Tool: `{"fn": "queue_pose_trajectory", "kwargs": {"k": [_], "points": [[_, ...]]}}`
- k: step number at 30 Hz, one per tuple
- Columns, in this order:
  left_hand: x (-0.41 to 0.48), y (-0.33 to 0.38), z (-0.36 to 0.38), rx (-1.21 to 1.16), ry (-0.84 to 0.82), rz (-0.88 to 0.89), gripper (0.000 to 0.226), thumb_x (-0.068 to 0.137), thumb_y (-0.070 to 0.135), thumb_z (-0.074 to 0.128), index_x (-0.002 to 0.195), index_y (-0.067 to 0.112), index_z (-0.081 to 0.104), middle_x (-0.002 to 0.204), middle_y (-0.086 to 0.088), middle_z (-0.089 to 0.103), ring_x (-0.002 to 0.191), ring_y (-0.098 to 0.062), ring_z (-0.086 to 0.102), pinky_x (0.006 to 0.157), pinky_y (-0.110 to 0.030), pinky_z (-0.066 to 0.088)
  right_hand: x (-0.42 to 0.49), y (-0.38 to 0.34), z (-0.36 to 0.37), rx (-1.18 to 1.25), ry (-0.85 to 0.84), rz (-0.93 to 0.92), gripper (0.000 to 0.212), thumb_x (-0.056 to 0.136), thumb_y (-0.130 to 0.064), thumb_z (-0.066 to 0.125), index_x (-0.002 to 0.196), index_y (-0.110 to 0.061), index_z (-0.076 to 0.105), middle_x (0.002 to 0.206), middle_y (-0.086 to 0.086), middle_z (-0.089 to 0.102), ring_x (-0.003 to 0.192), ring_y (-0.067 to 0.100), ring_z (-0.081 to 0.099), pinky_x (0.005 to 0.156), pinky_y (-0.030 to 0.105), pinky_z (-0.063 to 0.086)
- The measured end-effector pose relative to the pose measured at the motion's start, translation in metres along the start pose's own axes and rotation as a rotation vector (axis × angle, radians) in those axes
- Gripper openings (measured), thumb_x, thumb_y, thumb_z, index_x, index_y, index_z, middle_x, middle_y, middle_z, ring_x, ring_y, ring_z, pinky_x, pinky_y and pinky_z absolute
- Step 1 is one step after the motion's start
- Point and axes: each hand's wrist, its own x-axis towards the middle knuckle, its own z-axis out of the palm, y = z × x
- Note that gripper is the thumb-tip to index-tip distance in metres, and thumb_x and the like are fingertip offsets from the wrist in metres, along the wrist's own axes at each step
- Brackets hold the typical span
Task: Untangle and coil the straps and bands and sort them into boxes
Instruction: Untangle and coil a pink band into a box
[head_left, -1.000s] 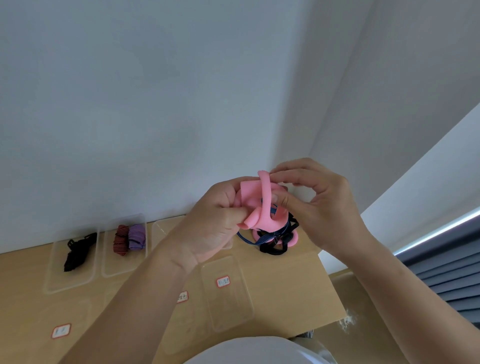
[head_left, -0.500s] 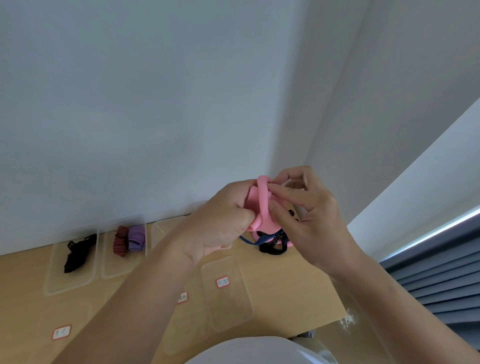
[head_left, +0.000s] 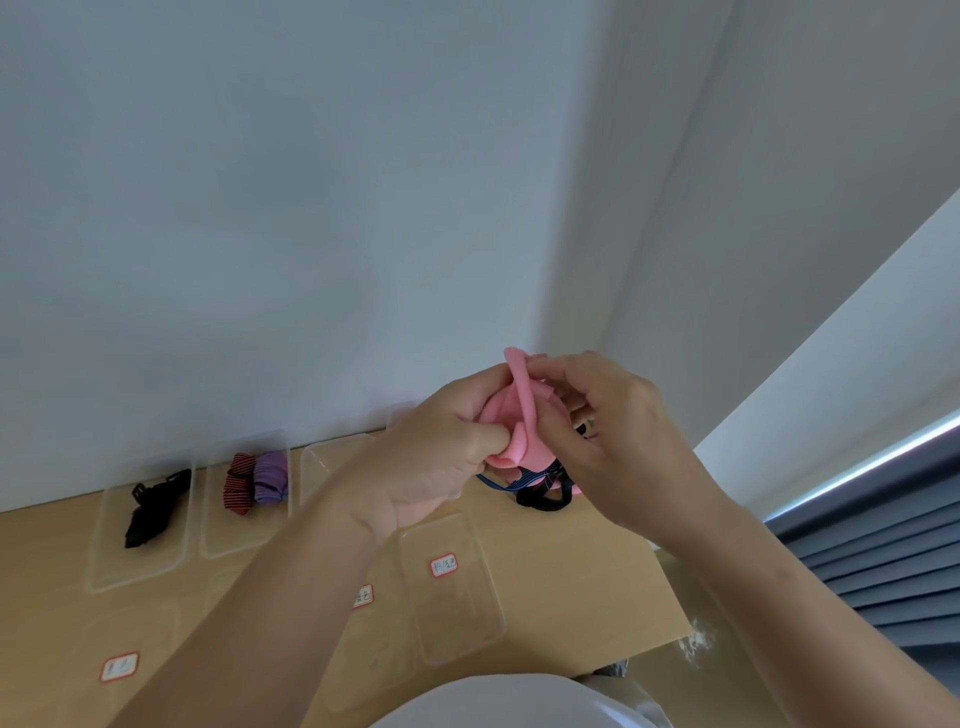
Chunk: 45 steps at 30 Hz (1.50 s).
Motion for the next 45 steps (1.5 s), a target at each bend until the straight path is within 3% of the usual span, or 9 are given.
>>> {"fn": "queue_pose_trajectory", "kwargs": {"k": [3,6,13,19,25,31,35,41,45], "points": [[-0.001,-0.004,-0.003,-0.098,0.033,0.024,0.046,0.087,-0.014,0.047,0.130,-0.003,0.058,0.098,-0.008,0.065,0.073,-0.013,0.062,0.051,-0.014,0.045,0.001,0.001,0.002,-0.035,0.029,-0.031,0.028,0.093,-0.017,0.061,0.117,-0.026,0.073,0.087,-0.004,0.060,0.078,0.013,0.062,0.069,0.035,0.052],[-0.002,-0.003,-0.006,-0.204,0.046,0.030,0.041,0.093,-0.012,0.037,0.129,-0.010,0.057,0.113,-0.022,0.061,0.080,-0.023,0.060,0.053,-0.019,0.048,0.001,0.000,0.003,-0.071,0.056,-0.056,0.026,0.094,-0.014,0.063,0.115,-0.027,0.074,0.085,-0.004,0.057,0.074,0.013,0.060,0.066,0.034,0.051],[-0.002,-0.006,0.002,-0.236,0.156,0.100,0.025,0.102,-0.003,0.046,0.114,-0.008,0.067,0.075,-0.006,0.068,0.056,-0.016,0.063,0.042,-0.014,0.042,0.004,-0.001,0.003,-0.038,0.085,-0.016,0.022,0.092,-0.012,0.067,0.111,-0.021,0.073,0.092,-0.003,0.061,0.076,0.014,0.063,0.066,0.036,0.053],[0.002,-0.010,0.006,-0.368,0.295,0.121,0.016,0.098,0.015,0.060,0.096,0.001,0.068,0.069,-0.007,0.066,0.062,-0.025,0.066,0.041,-0.017,0.045,0.004,-0.009,0.000,-0.018,0.172,0.039,0.010,0.091,-0.014,0.063,0.097,-0.016,0.070,0.090,-0.004,0.058,0.060,0.013,0.059,0.051,0.029,0.048],[0.003,-0.019,0.002,-0.286,0.183,0.191,0.036,0.095,0.012,0.066,0.128,-0.003,0.063,0.123,-0.025,0.067,0.098,-0.026,0.068,0.076,-0.031,0.056,0.004,-0.011,-0.002,0.002,0.151,0.065,0.016,0.085,-0.021,0.058,0.098,-0.017,0.066,0.091,-0.007,0.061,0.073,0.011,0.060,0.058,0.026,0.048],[0.003,-0.028,-0.001,-0.343,0.107,0.194,0.052,0.090,0.010,0.067,0.140,0.011,0.056,0.132,-0.018,0.065,0.116,-0.037,0.066,0.101,-0.057,0.052,0.004,-0.013,-0.011,0.258,0.055,0.252,0.012,0.088,-0.016,0.061,0.096,-0.025,0.064,0.082,-0.013,0.067,0.068,0.016,0.066,0.053,0.034,0.056],[0.004,-0.029,0.000,-0.440,0.069,0.197,0.056,0.091,0.006,0.066,0.145,0.013,0.051,0.136,-0.020,0.062,0.122,-0.047,0.061,0.101,-0.060,0.051,0.005,-0.013,-0.014,0.414,0.074,0.306,0.012,0.092,-0.007,0.063,0.096,-0.016,0.066,0.083,-0.004,0.070,0.074,0.025,0.067,0.065,0.045,0.057],[0.005,-0.030,0.002,-0.455,0.036,0.171,0.062,0.086,0.021,0.081,0.142,0.015,0.055,0.135,-0.016,0.063,0.119,-0.038,0.064,0.095,-0.048,0.054,0.000,-0.008,-0.013,0.609,0.034,0.405,0.016,0.091,0.004,0.059,0.102,-0.004,0.067,0.087,0.015,0.073,0.075,0.034,0.072,0.068,0.051,0.061],[0.003,-0.036,0.003,-0.562,0.005,0.166,0.053,0.084,0.019,0.074,0.135,0.007,0.062,0.130,-0.018,0.066,0.118,-0.034,0.065,0.097,-0.052,0.055,-0.003,-0.006,-0.011,0.707,0.016,0.437,0.016,0.093,0.006,0.056,0.105,0.003,0.065,0.089,0.016,0.072,0.069,0.026,0.070,0.058,0.034,0.057]]}}
